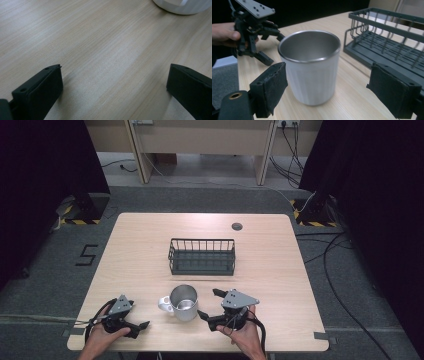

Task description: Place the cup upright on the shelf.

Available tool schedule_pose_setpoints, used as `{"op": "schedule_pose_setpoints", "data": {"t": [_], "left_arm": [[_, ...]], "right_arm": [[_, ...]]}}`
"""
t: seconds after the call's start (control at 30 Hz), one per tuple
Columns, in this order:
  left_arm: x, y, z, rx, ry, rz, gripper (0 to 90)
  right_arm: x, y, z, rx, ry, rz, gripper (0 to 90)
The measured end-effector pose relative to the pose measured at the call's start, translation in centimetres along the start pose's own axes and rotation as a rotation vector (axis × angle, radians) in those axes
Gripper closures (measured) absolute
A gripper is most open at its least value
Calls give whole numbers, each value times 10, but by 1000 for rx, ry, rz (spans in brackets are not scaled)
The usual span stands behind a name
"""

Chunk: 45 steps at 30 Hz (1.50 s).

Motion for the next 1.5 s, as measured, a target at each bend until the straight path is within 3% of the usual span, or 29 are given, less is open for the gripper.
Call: {"op": "schedule_pose_setpoints", "data": {"t": [0.27,0.83,1.17,1.5], "left_arm": [[0,0,0,1,0,0,0],[0,0,0,0,0,0,0],[0,0,0,0,-1,0,0],[0,0,0,-1,-2,1,0]], "right_arm": [[-17,10,8,22,43,-14,151],[-41,12,12,26,82,-18,149],[-63,13,13,20,88,-16,54],[-78,15,12,16,105,-24,45]]}}
Point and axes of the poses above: each handheld gripper's, and its own axes: x roughly backward along the jaws, y roughly out of its top, z roughly to its left, the point moved 4 cm from there along -x, roughly forward along the jaws
